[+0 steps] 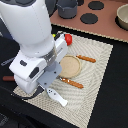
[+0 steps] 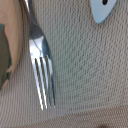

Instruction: Interact with the objects in diverse but meaningful ways.

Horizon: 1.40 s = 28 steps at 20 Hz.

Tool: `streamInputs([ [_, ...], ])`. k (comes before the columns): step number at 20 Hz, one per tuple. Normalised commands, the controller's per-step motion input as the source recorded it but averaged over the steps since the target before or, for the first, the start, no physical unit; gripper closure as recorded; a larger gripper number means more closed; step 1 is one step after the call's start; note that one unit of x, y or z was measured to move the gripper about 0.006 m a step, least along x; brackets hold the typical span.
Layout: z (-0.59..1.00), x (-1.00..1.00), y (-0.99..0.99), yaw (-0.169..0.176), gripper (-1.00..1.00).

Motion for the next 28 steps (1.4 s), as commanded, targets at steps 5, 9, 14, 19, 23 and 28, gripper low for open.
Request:
streamInputs([
  [5, 0.0, 0.38, -0.26, -0.002, -1.0],
  [9, 0.03, 0.41, -0.28, -0.005, -1.0],
  [14, 0.05, 0.45, -0.27, -0.003, -1.0],
  [19, -0.01, 0.43, -0.2, -0.014, -1.0],
  [23, -0.02, 0.44, -0.21, -0.016, -1.0],
  [28, -0.01, 0.49, -0.18, -0.029, -1.0],
])
